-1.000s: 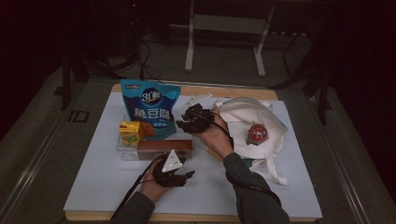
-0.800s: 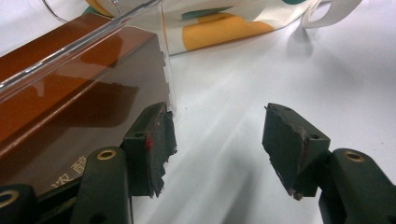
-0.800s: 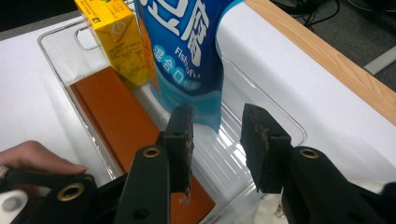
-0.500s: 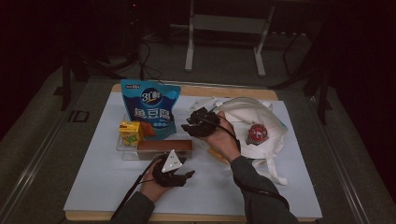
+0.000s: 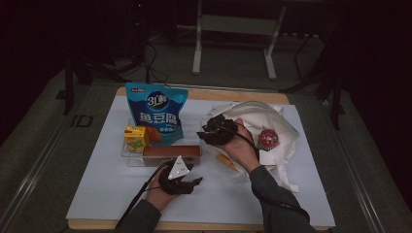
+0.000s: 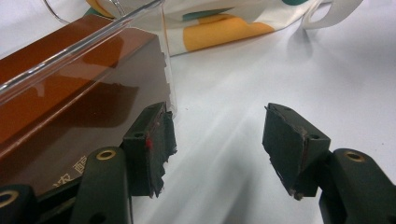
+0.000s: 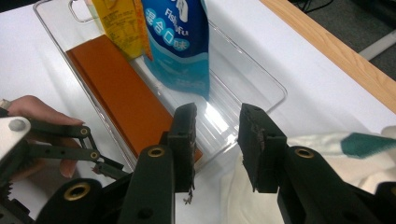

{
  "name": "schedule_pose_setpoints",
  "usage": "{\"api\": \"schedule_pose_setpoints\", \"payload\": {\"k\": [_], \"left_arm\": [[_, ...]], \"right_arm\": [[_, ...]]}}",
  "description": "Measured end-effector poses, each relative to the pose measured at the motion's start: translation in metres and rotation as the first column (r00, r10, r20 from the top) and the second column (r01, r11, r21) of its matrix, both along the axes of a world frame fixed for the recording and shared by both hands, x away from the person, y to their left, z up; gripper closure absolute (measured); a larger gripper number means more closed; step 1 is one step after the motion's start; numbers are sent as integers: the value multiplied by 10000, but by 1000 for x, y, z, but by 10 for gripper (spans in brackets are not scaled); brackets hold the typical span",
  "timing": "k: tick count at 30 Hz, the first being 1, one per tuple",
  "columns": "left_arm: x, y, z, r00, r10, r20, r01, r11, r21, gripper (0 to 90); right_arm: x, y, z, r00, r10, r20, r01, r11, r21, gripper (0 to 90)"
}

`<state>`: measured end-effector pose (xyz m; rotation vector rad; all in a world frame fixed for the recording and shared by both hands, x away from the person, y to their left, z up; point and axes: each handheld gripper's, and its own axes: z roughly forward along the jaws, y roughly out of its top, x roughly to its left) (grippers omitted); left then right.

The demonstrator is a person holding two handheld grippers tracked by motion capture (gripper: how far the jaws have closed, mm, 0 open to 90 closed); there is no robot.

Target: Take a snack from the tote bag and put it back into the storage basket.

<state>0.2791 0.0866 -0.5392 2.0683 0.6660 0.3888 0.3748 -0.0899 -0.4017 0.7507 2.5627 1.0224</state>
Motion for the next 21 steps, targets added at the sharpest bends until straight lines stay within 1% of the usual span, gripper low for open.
{"api": "schedule_pose_setpoints", "payload": {"k": [2,7,21], "left_arm": [[0,0,0,10000,2,2,-2,10000,2,409],[0,0,0,10000,3,7,-3,10000,13,409],[0,0,0,10000,-19,26,19,10000,56,409]], "right_arm": [[0,-3,0,10000,-48,-36,48,10000,35,667],[-1,-11,-1,9999,-134,-52,134,9999,-54,665],[0,-36,-4,9981,-580,-204,578,9983,-117,664]]}}
